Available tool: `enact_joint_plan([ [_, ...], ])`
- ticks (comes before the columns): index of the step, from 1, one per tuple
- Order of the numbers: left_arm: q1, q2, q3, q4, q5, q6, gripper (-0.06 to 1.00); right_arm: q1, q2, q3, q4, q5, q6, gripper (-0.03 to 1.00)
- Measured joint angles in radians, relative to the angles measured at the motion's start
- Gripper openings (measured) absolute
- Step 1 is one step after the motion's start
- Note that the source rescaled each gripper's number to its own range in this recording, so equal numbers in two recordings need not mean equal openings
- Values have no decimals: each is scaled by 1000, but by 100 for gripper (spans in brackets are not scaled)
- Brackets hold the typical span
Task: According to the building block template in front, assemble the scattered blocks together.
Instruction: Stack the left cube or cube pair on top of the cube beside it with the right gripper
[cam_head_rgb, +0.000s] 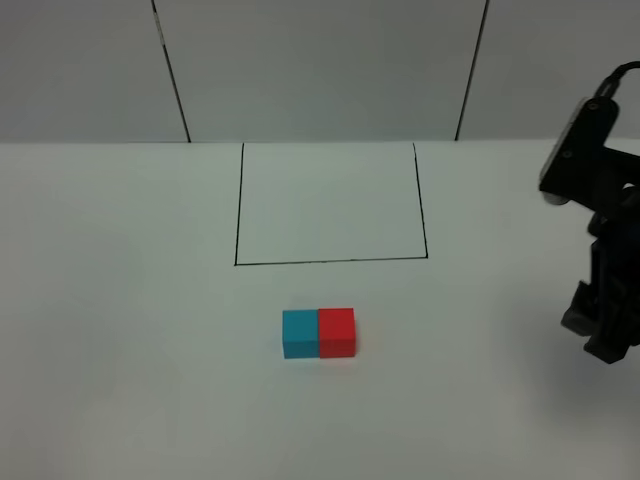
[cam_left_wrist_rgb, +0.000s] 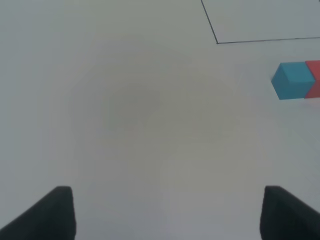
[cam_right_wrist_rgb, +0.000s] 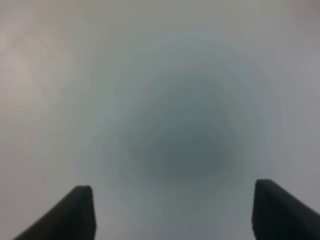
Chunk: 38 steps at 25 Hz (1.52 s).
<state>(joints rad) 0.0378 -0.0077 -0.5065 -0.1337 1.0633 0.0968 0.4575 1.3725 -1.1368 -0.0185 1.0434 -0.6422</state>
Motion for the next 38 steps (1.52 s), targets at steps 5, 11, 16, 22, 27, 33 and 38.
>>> enact_joint_plan([
  [5, 0, 0, 0, 0, 0, 0, 100, 112, 88, 0, -1, -36, -66, 47],
  [11, 0, 0, 0, 0, 0, 0, 100, 248, 168, -17, -74, -103, -78, 47],
  [16, 0, 0, 0, 0, 0, 0, 100, 293, 282, -131, -94, -72, -100, 47],
  [22, 0, 0, 0, 0, 0, 0, 100, 294, 420, -299, 3, -17, -177, 47],
  [27, 0, 0, 0, 0, 0, 0, 100, 294, 545, -378, 96, -4, -232, 47],
  [33, 0, 0, 0, 0, 0, 6, 100, 294, 663, -424, 85, -6, -258, 47],
  [38, 0, 0, 0, 0, 0, 9, 100, 294, 665, -442, 82, -19, -277, 47],
])
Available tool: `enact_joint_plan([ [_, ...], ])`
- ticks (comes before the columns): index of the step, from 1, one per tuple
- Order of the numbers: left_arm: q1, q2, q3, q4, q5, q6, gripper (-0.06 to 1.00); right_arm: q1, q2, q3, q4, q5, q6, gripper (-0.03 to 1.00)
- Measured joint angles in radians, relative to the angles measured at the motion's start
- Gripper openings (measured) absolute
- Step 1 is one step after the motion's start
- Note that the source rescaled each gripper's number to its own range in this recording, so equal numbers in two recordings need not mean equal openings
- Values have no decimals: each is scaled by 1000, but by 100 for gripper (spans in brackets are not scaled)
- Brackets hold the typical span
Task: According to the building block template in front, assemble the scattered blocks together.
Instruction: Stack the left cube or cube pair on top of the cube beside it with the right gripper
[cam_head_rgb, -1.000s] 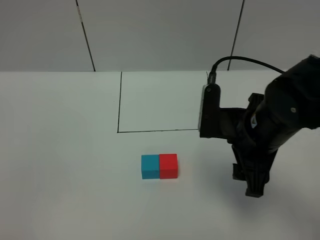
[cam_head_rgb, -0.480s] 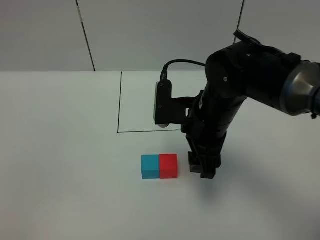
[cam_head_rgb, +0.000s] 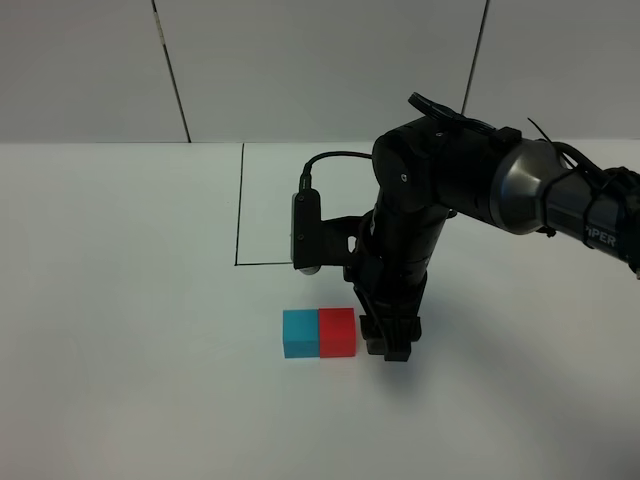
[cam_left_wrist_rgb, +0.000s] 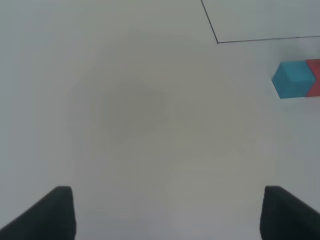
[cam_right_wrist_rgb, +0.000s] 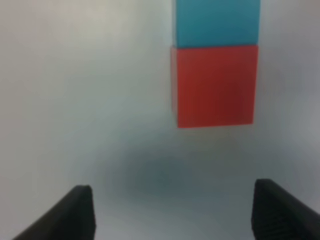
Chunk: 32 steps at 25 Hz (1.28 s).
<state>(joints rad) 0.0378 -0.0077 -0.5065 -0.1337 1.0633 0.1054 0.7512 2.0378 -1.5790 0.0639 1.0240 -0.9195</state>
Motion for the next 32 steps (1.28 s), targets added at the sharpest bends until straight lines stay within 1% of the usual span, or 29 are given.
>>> enact_joint_plan([
  [6, 0, 0, 0, 0, 0, 1, 100, 0, 17, -76, 0, -8, -10, 47],
  [16, 0, 0, 0, 0, 0, 4, 100, 5, 95, -153, 0, -17, -39, 47],
  [23, 0, 0, 0, 0, 1, 2, 100, 48, 172, -167, 1, -33, -53, 47],
  [27, 0, 0, 0, 0, 1, 4, 100, 58, 197, -167, 1, -63, -53, 47],
  [29, 0, 0, 0, 0, 1, 5, 100, 59, 200, -167, 1, -81, -53, 45],
  [32, 0, 0, 0, 0, 1, 6, 100, 59, 200, -168, 1, -101, -54, 40],
])
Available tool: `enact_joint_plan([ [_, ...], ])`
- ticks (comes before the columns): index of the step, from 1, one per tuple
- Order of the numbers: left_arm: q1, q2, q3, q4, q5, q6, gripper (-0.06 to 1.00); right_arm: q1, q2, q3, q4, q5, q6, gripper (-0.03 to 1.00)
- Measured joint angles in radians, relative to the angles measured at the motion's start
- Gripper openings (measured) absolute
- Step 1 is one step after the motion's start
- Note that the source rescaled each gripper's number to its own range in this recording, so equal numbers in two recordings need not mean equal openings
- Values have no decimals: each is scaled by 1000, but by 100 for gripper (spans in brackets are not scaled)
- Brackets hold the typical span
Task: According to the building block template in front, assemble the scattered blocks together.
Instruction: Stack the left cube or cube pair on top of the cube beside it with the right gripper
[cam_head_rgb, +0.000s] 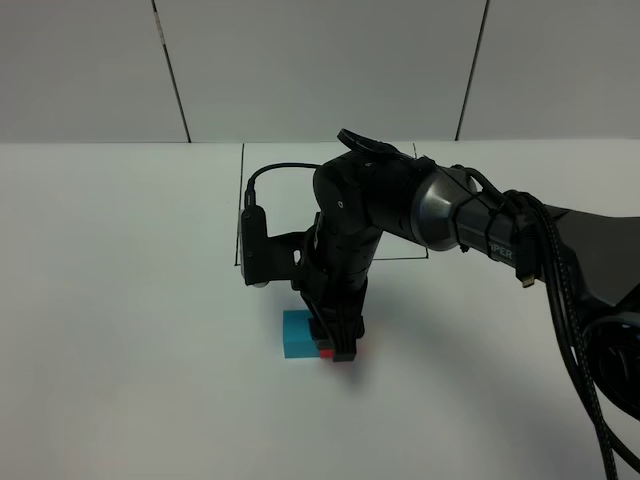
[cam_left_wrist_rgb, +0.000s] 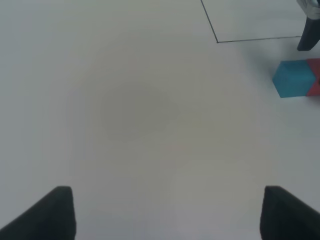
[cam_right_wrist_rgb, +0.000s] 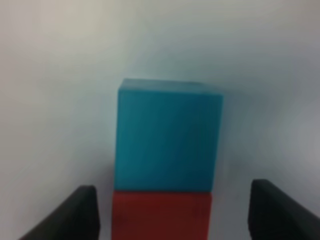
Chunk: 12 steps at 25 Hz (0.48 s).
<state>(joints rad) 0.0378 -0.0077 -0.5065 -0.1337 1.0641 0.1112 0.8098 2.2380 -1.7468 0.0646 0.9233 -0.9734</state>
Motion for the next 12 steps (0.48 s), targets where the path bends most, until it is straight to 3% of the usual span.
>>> enact_joint_plan([
  [12, 0, 0, 0, 0, 0, 0, 100, 0, 6, 0, 24, -5, -10, 37],
])
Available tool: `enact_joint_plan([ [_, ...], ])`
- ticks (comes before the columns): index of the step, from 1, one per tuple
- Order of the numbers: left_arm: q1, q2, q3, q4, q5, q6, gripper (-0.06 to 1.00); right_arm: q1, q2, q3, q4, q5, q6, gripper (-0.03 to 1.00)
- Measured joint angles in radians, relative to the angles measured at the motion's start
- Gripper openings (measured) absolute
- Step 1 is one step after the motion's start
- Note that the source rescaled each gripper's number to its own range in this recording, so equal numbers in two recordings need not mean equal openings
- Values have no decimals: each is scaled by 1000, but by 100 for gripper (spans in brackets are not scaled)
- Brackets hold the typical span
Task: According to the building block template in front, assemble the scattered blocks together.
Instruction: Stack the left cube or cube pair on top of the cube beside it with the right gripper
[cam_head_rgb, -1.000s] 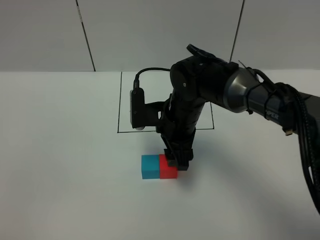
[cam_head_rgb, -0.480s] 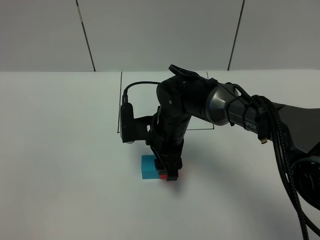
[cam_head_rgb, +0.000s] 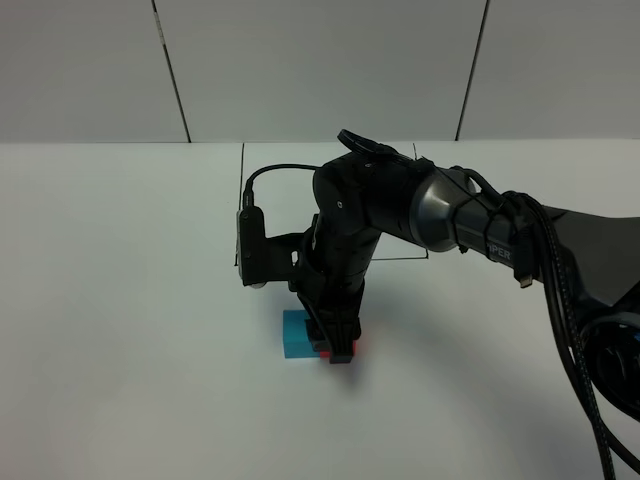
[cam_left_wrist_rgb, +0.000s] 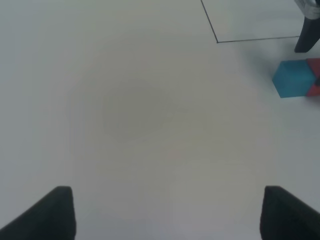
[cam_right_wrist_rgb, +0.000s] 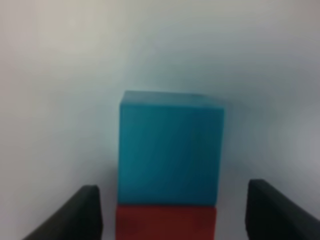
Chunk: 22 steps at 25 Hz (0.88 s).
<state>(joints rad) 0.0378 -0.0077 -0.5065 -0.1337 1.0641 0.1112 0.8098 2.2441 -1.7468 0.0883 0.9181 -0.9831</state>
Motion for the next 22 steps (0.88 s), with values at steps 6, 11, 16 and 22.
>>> enact_joint_plan([
  [6, 0, 0, 0, 0, 0, 0, 100, 0, 42, -1, 2, -1, -5, 37],
  [11, 0, 0, 0, 0, 0, 0, 100, 0, 78, -1, 4, -2, -6, 36],
  [16, 0, 0, 0, 0, 0, 0, 100, 0, 79, -1, 11, -5, -6, 36],
  [22, 0, 0, 0, 0, 0, 0, 100, 0, 79, -1, 21, -9, -6, 29],
])
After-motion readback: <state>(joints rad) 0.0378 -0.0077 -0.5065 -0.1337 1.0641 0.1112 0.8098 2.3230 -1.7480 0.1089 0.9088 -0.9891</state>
